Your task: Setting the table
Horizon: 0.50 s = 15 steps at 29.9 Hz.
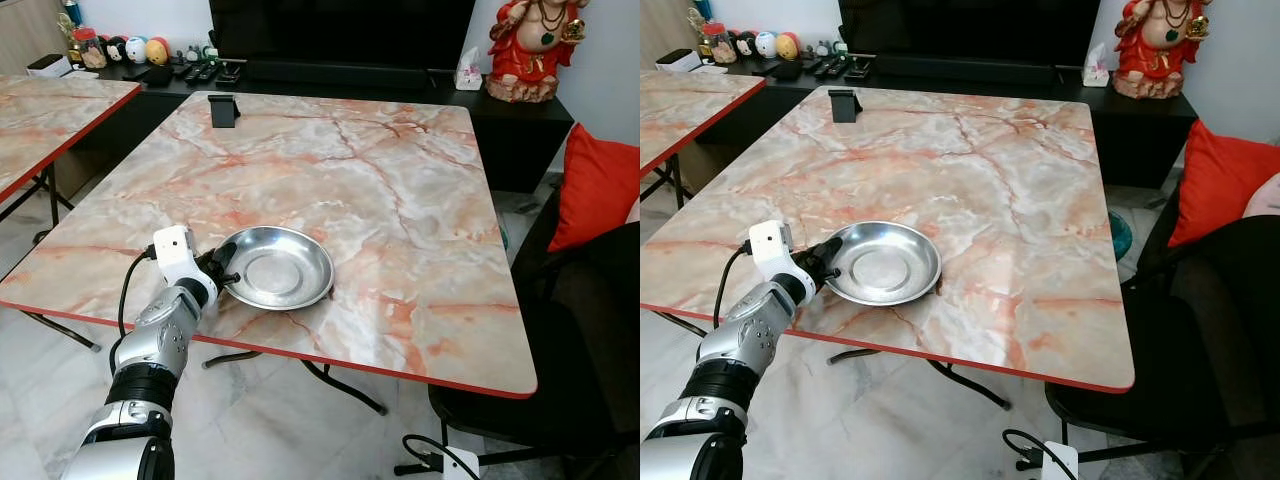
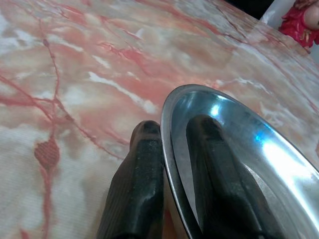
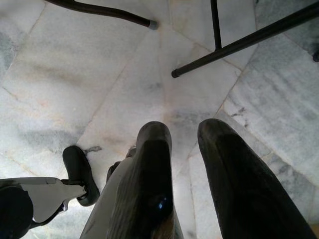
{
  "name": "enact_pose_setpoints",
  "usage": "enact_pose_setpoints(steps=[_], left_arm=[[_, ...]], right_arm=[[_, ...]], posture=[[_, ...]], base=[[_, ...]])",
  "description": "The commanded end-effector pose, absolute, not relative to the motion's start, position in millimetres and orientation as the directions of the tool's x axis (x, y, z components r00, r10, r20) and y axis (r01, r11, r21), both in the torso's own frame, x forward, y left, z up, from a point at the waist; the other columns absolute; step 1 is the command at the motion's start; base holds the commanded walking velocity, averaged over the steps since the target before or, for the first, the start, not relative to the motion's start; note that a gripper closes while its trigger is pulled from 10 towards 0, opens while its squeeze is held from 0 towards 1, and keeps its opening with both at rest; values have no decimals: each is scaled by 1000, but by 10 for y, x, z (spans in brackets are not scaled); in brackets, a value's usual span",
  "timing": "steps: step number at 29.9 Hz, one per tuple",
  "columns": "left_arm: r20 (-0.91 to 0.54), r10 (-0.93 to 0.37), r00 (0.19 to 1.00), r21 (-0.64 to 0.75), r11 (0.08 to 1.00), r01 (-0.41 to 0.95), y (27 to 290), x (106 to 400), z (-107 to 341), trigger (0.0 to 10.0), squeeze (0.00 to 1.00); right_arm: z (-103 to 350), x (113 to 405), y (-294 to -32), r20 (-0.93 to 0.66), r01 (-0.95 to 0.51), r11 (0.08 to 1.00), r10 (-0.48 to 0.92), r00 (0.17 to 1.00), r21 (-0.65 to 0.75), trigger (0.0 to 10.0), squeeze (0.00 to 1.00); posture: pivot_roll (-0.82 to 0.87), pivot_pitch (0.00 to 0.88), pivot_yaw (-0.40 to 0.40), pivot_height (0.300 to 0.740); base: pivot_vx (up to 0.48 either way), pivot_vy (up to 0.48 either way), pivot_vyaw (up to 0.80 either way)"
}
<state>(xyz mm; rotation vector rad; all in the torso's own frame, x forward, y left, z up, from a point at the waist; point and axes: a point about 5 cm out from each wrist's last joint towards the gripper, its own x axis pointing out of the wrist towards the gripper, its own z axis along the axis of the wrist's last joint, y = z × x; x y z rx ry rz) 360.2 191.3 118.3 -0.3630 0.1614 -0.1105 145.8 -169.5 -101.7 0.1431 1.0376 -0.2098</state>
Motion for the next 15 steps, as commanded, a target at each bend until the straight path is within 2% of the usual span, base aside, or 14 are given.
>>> enact_pose_setpoints(steps=[1, 3, 4, 15], left_arm=[[-167, -137, 976, -334, 940, 75, 1934, 3564, 1097, 10000, 173], [-169, -136, 976, -331, 941, 74, 1938, 3559, 1094, 10000, 173], [-169, -135, 976, -326, 943, 74, 1947, 3555, 1094, 10000, 1000], [-166, -125, 978, -294, 953, 71, 1980, 3542, 1112, 10000, 1000]], right_arm=[[-1030, 1423, -1693, -870, 240, 970, -103, 482, 19, 10000, 0], [-1030, 1423, -1693, -870, 240, 971, -103, 482, 19, 10000, 0], [-1030, 1423, -1692, -870, 240, 971, -102, 482, 19, 10000, 0], [-1031, 1425, -1686, -872, 236, 971, -98, 480, 22, 10000, 0]], posture=[[-28, 0, 10, 740], [-28, 0, 10, 740], [-26, 0, 10, 740], [-22, 0, 7, 740]], base=[[0, 0, 0], [0, 0, 0], [0, 0, 0], [0, 0, 0]])
